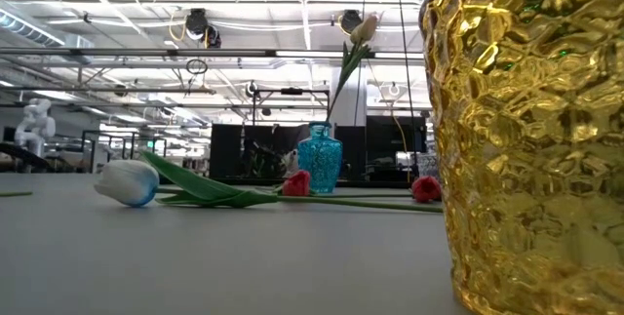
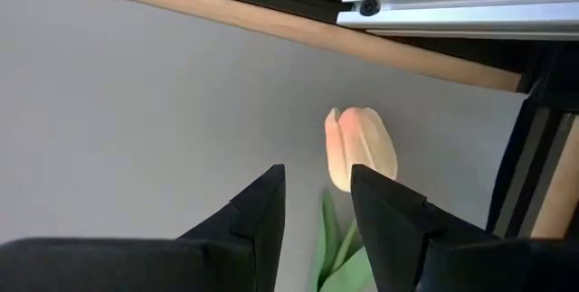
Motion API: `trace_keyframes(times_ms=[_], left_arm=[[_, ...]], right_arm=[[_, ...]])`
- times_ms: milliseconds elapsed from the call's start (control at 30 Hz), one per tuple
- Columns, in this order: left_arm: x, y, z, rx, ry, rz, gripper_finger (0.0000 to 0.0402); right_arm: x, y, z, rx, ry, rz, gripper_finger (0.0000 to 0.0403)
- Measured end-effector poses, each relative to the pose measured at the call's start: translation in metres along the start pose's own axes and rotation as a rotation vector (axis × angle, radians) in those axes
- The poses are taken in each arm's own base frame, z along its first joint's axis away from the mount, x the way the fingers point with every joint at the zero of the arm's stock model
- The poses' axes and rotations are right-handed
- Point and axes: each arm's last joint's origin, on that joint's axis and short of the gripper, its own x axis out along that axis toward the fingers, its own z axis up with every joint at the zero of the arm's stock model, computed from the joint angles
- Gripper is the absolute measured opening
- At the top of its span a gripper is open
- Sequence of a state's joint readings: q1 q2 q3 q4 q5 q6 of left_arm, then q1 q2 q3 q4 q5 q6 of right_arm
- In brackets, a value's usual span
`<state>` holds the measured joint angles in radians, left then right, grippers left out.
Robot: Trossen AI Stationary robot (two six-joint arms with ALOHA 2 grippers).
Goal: Sort flowers into vase by color
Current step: Put the yellow flower into the blue vase
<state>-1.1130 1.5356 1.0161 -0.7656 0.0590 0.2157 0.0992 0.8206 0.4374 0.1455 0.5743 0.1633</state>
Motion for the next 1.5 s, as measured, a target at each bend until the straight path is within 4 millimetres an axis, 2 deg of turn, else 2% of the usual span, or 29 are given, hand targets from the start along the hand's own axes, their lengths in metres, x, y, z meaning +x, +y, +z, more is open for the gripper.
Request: trace_keyframes(times_ms=[200,733,933,1200,1367,1500], left_arm=[[0.0,-0.011,0.003,0.043,0.002,0.024,0.0135],[0.0,-0.01,0.002,0.04,0.006,0.032,0.0135],[0.0,-0.005,0.001,0.083,0.028,0.09,0.0135],[-0.001,0.014,0.004,-0.079,-0.04,0.175,0.0135],[-0.001,0.015,0.007,-0.141,-0.08,0.184,0.0135],[0.009,0.013,-0.002,-0.186,-0.038,0.179,0.0135]], right_arm=[[0.0,0.0,0.0,0.0,0.0,0.0,0.0105],[0.0,0.0,0.0,0.0,0.0,0.0,0.0105],[0.0,0.0,0.0,0.0,0.0,0.0,0.0105],[0.0,0.0,0.0,0.0,0.0,0.0,0.0105],[0.0,0.0,0.0,0.0,0.0,0.0,0.0105],[0.0,0.0,0.0,0.0,0.0,0.0,0.0105]])
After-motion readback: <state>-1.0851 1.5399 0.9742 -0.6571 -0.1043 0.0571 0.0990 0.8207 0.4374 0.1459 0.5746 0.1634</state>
